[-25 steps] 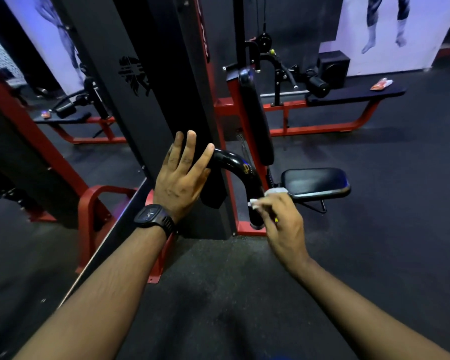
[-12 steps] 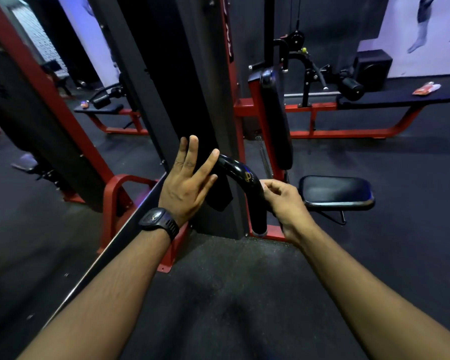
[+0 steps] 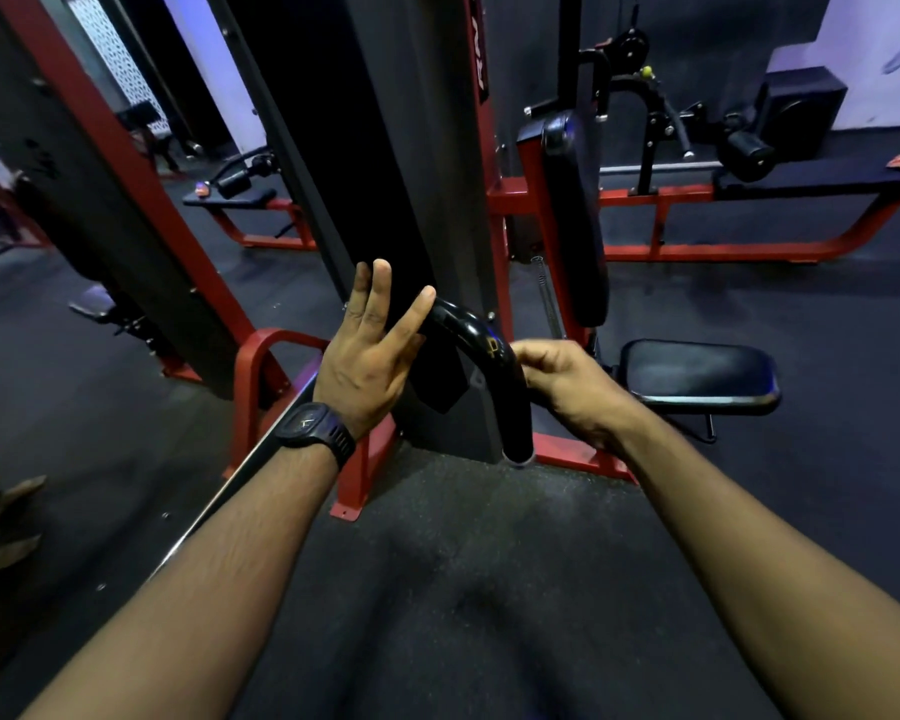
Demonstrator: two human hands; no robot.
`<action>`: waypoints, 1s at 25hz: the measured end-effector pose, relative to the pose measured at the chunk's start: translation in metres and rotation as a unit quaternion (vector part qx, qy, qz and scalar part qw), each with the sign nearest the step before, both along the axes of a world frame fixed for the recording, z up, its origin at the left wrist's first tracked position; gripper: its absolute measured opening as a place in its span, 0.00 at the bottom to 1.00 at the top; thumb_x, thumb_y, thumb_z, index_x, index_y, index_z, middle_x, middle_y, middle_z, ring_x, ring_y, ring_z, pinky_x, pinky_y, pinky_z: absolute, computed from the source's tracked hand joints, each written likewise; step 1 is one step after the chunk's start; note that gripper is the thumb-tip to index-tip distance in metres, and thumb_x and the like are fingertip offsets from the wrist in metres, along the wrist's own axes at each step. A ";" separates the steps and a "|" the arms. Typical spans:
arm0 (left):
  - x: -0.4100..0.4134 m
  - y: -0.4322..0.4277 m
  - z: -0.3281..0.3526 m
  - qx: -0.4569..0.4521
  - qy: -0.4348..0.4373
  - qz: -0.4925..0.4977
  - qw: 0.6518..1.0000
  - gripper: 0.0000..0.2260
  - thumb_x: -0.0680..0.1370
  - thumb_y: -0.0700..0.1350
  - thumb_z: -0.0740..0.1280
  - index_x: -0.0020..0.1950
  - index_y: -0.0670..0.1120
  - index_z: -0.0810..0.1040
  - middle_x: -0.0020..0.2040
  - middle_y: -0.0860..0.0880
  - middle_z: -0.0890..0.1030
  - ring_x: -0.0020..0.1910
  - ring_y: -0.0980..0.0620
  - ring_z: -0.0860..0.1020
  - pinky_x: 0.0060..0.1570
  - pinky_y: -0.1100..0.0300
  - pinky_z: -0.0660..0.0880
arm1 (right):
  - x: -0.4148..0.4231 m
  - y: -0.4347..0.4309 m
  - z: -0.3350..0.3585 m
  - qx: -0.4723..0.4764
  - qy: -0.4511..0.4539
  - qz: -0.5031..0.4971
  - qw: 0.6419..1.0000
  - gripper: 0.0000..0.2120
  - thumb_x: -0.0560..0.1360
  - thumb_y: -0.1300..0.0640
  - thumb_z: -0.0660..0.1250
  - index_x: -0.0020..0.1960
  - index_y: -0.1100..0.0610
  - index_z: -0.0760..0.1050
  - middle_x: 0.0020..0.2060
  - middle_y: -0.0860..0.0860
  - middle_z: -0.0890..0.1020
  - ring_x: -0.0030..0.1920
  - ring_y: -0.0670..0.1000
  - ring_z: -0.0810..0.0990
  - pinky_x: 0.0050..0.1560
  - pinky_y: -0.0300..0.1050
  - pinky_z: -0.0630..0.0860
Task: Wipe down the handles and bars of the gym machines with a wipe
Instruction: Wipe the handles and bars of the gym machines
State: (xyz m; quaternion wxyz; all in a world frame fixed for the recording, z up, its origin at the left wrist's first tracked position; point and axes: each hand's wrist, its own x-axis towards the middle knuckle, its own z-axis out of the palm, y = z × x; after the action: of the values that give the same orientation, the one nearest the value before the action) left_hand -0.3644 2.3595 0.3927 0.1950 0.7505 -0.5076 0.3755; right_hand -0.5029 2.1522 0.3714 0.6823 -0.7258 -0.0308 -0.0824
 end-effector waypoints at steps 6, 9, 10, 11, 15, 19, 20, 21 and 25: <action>0.000 -0.002 -0.001 -0.003 -0.005 0.005 1.000 0.22 0.81 0.41 0.64 0.75 0.48 0.63 0.79 0.55 0.36 0.79 0.48 0.41 0.74 0.59 0.59 | 0.004 0.001 -0.008 -0.010 -0.034 -0.037 0.999 0.09 0.78 0.69 0.62 0.53 0.65 0.81 0.49 0.58 0.85 0.54 0.58 0.82 0.60 0.51 0.77; 0.000 0.000 0.000 0.003 -0.021 0.006 1.000 0.22 0.81 0.41 0.63 0.74 0.46 0.64 0.79 0.55 0.37 0.79 0.49 0.41 0.76 0.63 0.50 | 0.000 -0.001 -0.033 -0.130 0.030 0.024 0.991 0.11 0.77 0.69 0.63 0.51 0.60 0.83 0.48 0.53 0.86 0.53 0.50 0.84 0.60 0.54 0.77; 0.000 0.001 0.001 0.003 -0.030 0.003 1.000 0.22 0.81 0.41 0.63 0.74 0.46 0.64 0.79 0.55 0.37 0.79 0.48 0.41 0.76 0.62 0.50 | -0.004 0.000 -0.041 -0.133 0.035 0.013 0.990 0.11 0.77 0.69 0.64 0.51 0.59 0.83 0.49 0.51 0.86 0.54 0.49 0.83 0.61 0.53 0.77; 0.001 0.000 0.001 0.001 -0.033 0.001 0.999 0.21 0.81 0.41 0.63 0.74 0.46 0.64 0.79 0.55 0.37 0.78 0.48 0.41 0.76 0.61 0.51 | -0.006 0.000 -0.047 -0.100 0.022 -0.014 0.995 0.11 0.78 0.68 0.64 0.52 0.59 0.83 0.49 0.51 0.86 0.55 0.50 0.83 0.60 0.51 0.77; 0.001 0.001 -0.002 0.003 -0.017 0.003 1.000 0.21 0.81 0.41 0.63 0.75 0.47 0.64 0.79 0.55 0.37 0.79 0.47 0.42 0.76 0.57 0.55 | -0.014 0.010 -0.072 -0.002 0.018 -0.127 0.992 0.10 0.78 0.67 0.65 0.54 0.59 0.81 0.50 0.52 0.85 0.52 0.46 0.82 0.55 0.44 0.76; 0.003 0.004 -0.002 0.006 -0.012 -0.008 1.000 0.23 0.82 0.41 0.63 0.76 0.48 0.62 0.79 0.54 0.37 0.78 0.46 0.42 0.68 0.43 0.69 | -0.042 0.026 -0.082 -0.100 0.011 -0.270 0.958 0.13 0.75 0.64 0.70 0.59 0.55 0.79 0.52 0.48 0.82 0.53 0.42 0.80 0.53 0.33 0.76; 0.002 0.004 -0.002 0.004 -0.008 -0.008 1.000 0.22 0.82 0.42 0.63 0.76 0.48 0.62 0.79 0.54 0.37 0.78 0.46 0.42 0.66 0.42 0.71 | -0.051 0.036 -0.075 -0.147 -0.066 -0.325 0.932 0.15 0.74 0.65 0.71 0.60 0.57 0.79 0.52 0.49 0.81 0.53 0.40 0.78 0.54 0.30 0.73; 0.002 0.004 -0.003 0.003 -0.007 -0.010 1.000 0.22 0.82 0.42 0.62 0.76 0.48 0.62 0.79 0.54 0.37 0.79 0.46 0.43 0.66 0.42 0.71 | -0.056 0.047 -0.065 -0.211 -0.166 -0.361 0.893 0.16 0.74 0.67 0.70 0.61 0.60 0.78 0.52 0.50 0.79 0.53 0.42 0.77 0.55 0.31 0.71; 0.003 0.004 -0.002 -0.002 -0.021 -0.029 0.999 0.21 0.83 0.43 0.61 0.75 0.48 0.62 0.79 0.54 0.37 0.79 0.46 0.42 0.75 0.52 0.58 | -0.037 0.063 -0.021 -0.493 -0.396 -0.325 0.703 0.14 0.78 0.67 0.65 0.63 0.65 0.77 0.53 0.54 0.72 0.52 0.55 0.72 0.60 0.42 0.69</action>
State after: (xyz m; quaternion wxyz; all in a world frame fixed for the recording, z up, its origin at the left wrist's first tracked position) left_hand -0.3611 2.3630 0.3911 0.1963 0.7270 -0.5323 0.3867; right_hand -0.5398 2.2155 0.3506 0.0830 -0.8242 -0.0969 -0.5517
